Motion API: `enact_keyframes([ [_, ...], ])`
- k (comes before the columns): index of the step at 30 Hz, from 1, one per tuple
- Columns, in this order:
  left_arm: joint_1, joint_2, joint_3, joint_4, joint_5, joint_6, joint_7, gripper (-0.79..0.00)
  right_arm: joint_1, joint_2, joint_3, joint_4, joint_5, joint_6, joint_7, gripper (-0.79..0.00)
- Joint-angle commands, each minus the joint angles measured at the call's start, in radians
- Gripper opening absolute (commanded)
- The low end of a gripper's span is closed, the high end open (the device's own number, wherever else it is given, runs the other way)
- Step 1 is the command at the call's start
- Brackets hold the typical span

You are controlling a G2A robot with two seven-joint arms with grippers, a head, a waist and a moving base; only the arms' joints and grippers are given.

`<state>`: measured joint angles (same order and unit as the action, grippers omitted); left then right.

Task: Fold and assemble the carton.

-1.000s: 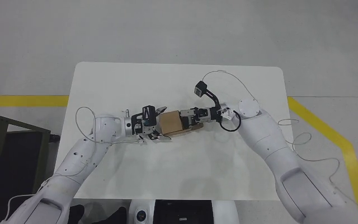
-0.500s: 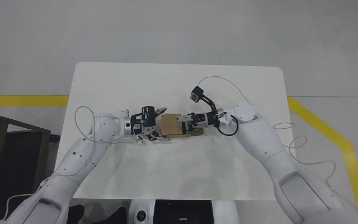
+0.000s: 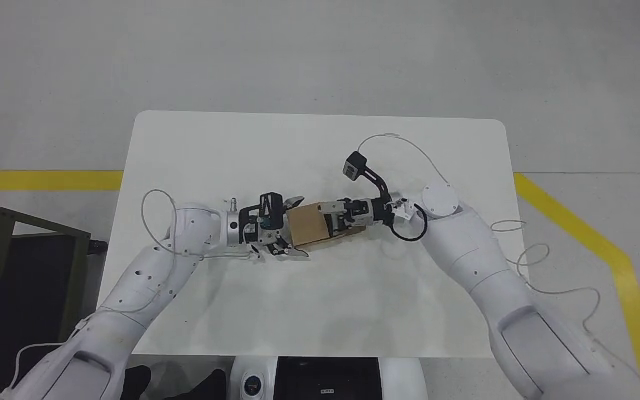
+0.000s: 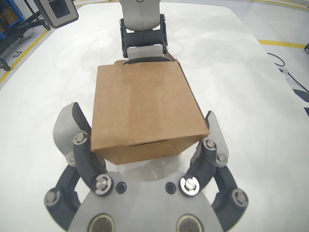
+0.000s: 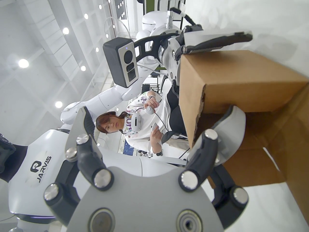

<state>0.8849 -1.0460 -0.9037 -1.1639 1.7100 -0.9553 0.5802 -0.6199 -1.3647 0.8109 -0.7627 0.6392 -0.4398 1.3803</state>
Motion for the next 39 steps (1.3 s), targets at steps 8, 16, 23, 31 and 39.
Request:
enact_keyframes([
  [8, -0.005, 0.003, 0.0, 0.009, -0.004, 0.003, 0.007, 0.0, -0.005, 0.04, 0.069, -0.028, -0.05, 0.027, 0.027, 0.0],
  [16, -0.011, 0.009, -0.012, 0.021, -0.006, 0.002, 0.007, 0.0, -0.032, 0.09, 0.155, -0.088, -0.099, 0.064, 0.063, 0.0],
  [23, -0.011, 0.013, -0.02, 0.019, -0.017, 0.003, -0.004, 0.0, -0.126, 0.123, 0.203, -0.232, -0.127, 0.177, 0.031, 0.0],
  [31, -0.004, 0.014, -0.019, 0.005, -0.035, 0.001, -0.016, 0.0, -0.233, 0.146, 0.246, -0.415, -0.203, 0.247, -0.135, 0.0],
  [39, -0.002, 0.016, -0.022, 0.0, -0.046, 0.004, -0.023, 0.0, -0.233, 0.146, 0.246, -0.415, -0.203, 0.247, -0.135, 0.0],
])
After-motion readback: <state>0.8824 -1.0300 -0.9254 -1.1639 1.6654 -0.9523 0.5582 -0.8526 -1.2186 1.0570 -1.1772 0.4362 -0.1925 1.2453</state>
